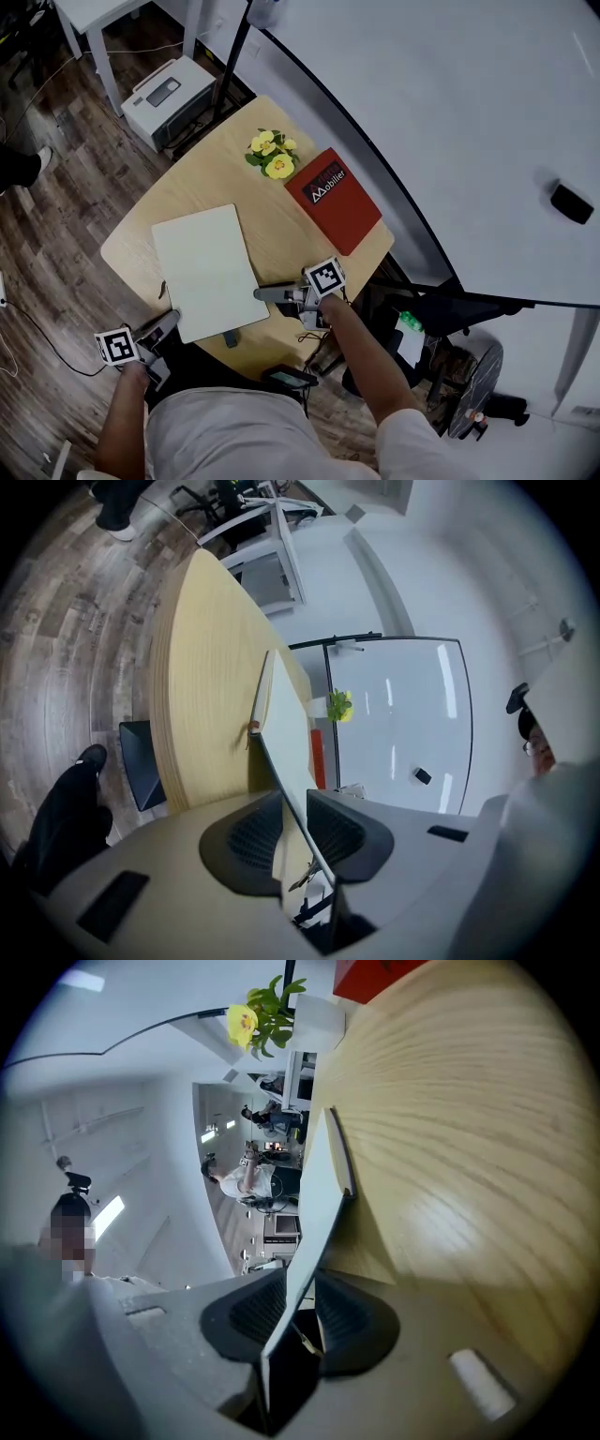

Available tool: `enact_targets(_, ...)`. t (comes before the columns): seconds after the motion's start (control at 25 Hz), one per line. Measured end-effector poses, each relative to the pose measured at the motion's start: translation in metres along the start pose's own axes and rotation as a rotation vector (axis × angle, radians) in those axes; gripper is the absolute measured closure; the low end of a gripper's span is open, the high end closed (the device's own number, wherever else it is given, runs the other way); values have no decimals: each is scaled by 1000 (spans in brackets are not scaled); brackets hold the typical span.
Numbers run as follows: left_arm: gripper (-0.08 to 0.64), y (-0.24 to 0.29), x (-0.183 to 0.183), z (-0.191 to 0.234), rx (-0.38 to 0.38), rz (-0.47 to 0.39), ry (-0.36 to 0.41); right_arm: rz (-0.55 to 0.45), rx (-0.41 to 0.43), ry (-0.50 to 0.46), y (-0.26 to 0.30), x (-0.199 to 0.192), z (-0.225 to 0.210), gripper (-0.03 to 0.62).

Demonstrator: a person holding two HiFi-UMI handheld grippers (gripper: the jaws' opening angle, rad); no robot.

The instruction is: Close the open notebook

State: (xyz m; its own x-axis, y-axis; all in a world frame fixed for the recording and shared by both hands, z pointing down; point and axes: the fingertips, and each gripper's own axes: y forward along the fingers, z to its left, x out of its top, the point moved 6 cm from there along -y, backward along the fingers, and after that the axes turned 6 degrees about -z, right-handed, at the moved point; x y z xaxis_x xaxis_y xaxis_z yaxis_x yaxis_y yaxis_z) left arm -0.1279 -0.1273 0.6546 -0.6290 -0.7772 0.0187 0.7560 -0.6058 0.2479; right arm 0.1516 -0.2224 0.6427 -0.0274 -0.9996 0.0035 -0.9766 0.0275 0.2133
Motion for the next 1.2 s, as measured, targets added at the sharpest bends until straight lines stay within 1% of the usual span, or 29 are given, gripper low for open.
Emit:
enact_targets(0.04, 483, 0, 2, -3, -16, 5, 6, -14, 14, 1, 0, 1, 3, 495)
enact_targets(0.16, 483, 1, 6, -9, -46, 18, 0, -47, 35, 4, -2, 3, 10, 497)
enact_targets(0.28, 476, 2, 8, -11, -42, 35, -25, -68, 29, 16, -2, 5, 12, 497)
enact_targets(0.48, 468, 1, 12, -18, -65, 72, -42, -94, 28, 53, -2, 4, 17, 496)
enact_targets(0.76, 459, 0, 20, -22, -106, 102, -101, -164, 90, 128, -3, 6, 22, 490)
enact_targets(0.88, 460, 1, 23, -22, -109, 122, -121, -196, 109, 166, -4, 7, 21, 488)
enact_targets(1.04, 459, 3, 27, -24, -114, 151, -139, -230, 115, 177, -5, 10, 22, 484)
enact_targets(1.2, 459, 4, 31, -23, -128, 144, -158, -266, 112, 199, -4, 11, 22, 482)
